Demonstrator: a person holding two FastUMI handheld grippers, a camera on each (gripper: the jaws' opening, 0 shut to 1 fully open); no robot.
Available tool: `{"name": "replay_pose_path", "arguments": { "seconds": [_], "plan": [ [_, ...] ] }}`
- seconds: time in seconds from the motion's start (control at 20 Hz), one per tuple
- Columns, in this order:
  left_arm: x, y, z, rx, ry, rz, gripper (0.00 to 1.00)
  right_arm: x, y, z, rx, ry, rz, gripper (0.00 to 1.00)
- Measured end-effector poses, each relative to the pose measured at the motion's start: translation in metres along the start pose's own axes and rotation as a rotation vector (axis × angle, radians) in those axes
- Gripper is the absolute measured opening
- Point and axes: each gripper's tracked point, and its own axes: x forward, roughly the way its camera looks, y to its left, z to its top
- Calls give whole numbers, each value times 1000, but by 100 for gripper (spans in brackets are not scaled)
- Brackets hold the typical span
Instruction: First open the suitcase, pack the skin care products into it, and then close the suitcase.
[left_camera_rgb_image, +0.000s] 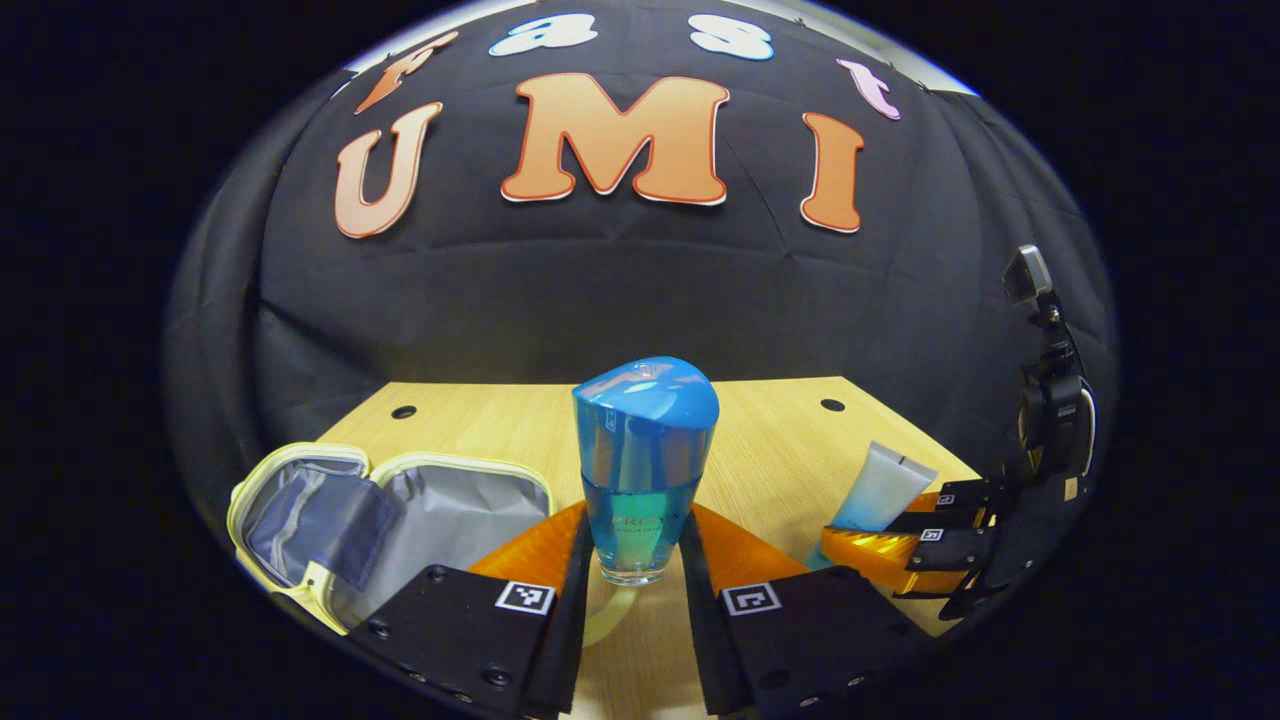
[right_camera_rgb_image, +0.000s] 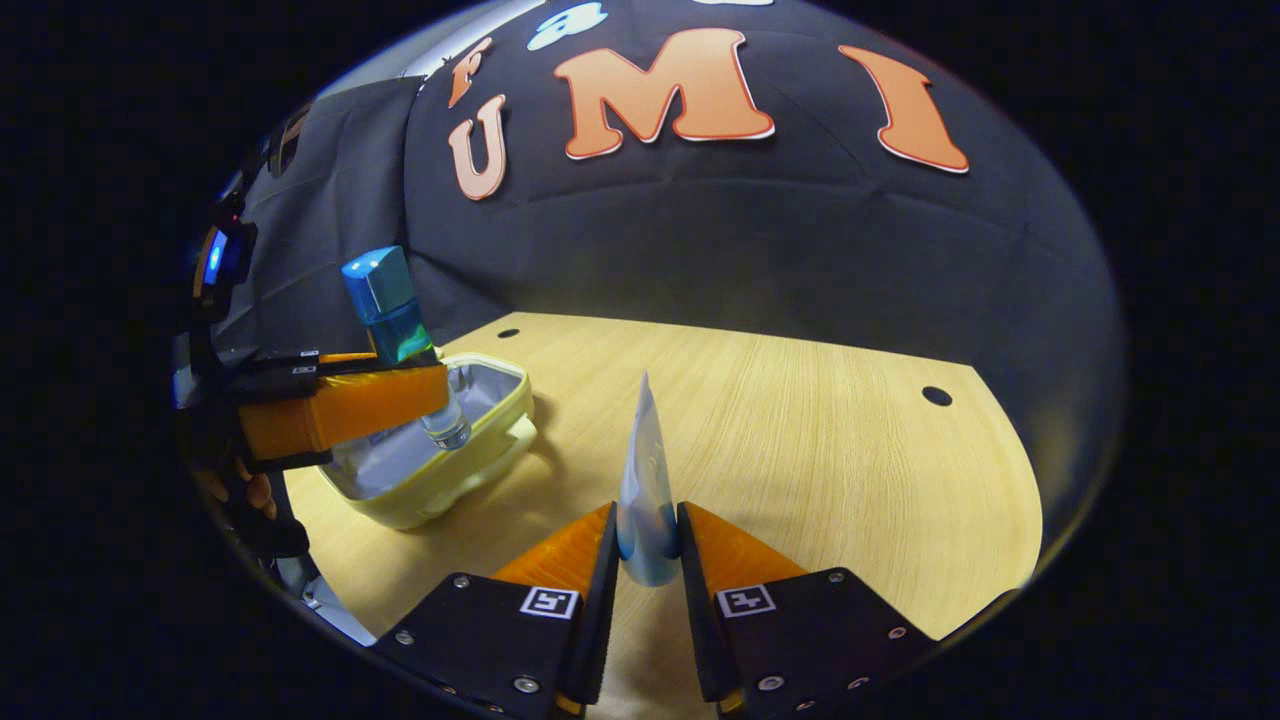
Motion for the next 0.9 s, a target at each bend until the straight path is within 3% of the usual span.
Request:
{"name": "replay_pose_path", "arguments": {
  "seconds": [0.3,0.6,0.9],
  "plan": [
    [-31,38,16,-30,22,55,46,-21,21,41,-16,-46,39,36],
    [-49,112,-10,-50,105,156,46,-34,50,50,-81,-32,96,36],
    [-45,175,-45,-14,226,145,46,-27,83,60,-53,-26,61,36]
  ]
}}
